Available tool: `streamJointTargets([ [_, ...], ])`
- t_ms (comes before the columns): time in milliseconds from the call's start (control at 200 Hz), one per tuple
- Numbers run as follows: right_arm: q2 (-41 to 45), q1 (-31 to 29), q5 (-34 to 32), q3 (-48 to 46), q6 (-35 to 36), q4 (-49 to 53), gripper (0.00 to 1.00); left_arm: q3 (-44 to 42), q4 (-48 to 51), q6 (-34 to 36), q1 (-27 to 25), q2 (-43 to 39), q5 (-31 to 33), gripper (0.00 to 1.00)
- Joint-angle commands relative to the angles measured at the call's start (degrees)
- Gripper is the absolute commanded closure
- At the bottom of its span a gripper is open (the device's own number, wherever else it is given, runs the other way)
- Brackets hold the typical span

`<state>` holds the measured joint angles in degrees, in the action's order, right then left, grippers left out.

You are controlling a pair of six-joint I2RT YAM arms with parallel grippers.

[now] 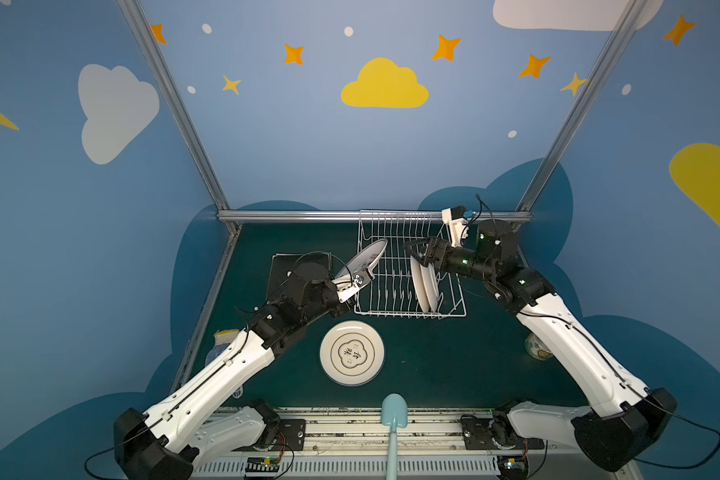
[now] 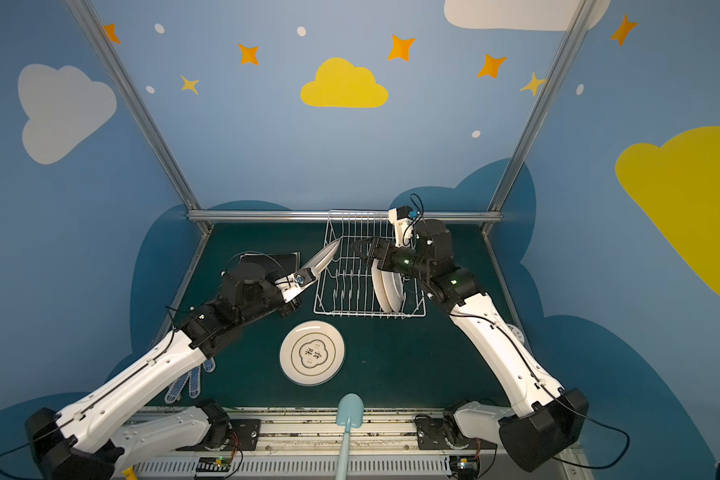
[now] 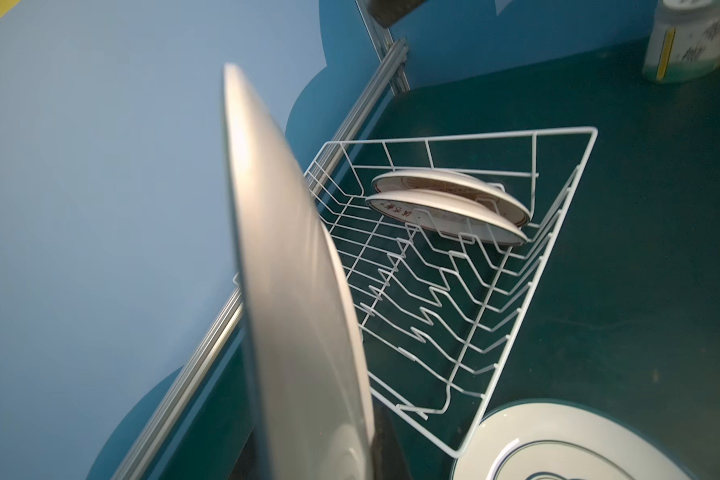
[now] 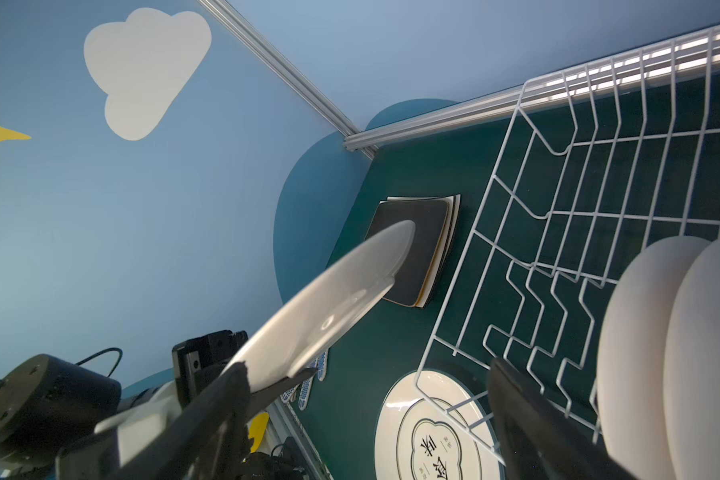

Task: Unload the plates from the dish rack
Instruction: 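Lift the printed white plate up out of the rack with the left gripper, then swing the plate toward the right gripper while the right gripper reaches for it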

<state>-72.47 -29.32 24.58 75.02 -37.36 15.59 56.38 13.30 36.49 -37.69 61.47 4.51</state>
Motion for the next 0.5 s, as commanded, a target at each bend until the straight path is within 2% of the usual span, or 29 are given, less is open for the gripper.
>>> streamJointTargets([
  [0, -0.7, -1.3, 0.2, 0.8, -1.9, -2.6, 0.11, -0.5, -8.4, 7.0, -1.4, -1.4, 5.3, 0.97],
  [496, -7.4, -3.6, 3.0, 3.0, -7.7, 1.1, 0.24, -3.5, -14.3, 18.9, -6.7, 0.9, 11.9, 0.97],
])
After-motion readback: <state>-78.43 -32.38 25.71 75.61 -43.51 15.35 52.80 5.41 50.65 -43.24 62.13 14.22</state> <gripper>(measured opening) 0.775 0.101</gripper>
